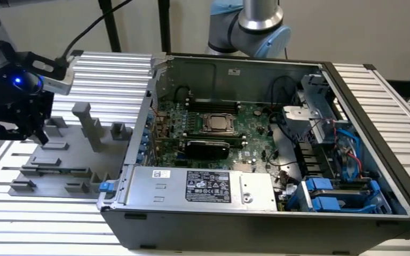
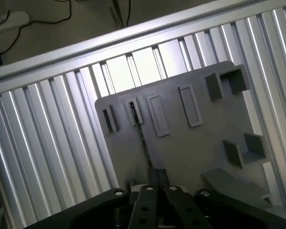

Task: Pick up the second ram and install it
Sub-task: 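Pick up the second ram and move it above second insertion slot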

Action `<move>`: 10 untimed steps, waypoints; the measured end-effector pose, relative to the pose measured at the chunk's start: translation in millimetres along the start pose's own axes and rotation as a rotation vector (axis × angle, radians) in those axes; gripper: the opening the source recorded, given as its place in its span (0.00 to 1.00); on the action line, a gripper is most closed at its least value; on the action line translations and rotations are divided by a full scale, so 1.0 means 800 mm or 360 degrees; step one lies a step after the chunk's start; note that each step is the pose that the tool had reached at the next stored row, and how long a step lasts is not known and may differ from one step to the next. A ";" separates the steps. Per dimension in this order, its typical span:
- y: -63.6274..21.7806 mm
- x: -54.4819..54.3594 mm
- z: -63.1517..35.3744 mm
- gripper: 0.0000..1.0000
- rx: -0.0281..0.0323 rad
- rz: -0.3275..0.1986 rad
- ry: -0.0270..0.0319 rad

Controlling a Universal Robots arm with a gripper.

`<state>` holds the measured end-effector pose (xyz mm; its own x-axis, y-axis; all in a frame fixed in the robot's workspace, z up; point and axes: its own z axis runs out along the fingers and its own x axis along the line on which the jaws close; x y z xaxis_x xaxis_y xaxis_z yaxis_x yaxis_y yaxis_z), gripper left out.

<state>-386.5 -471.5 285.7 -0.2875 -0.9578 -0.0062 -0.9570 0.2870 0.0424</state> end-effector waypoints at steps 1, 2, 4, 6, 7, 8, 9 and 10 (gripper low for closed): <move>0.000 0.000 0.002 0.00 0.00003 -0.0029 0.00010; 0.000 0.000 0.004 0.00 0.00007 -0.0060 0.00023; 0.000 0.000 0.009 0.00 0.00021 -0.0117 0.00042; -0.001 0.000 0.013 0.00 0.00044 -0.0174 0.00057; -0.001 0.000 0.016 0.00 0.00057 -0.0203 0.00066; -0.001 0.000 0.018 0.00 0.00071 -0.0233 0.00074; -0.001 0.000 0.020 0.00 0.00082 -0.0261 0.00084; -0.001 0.000 0.022 0.00 0.00096 -0.0290 0.00090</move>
<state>-386.6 -471.5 267.8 -0.1093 -0.9940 -0.0076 -0.9934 0.1090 0.0351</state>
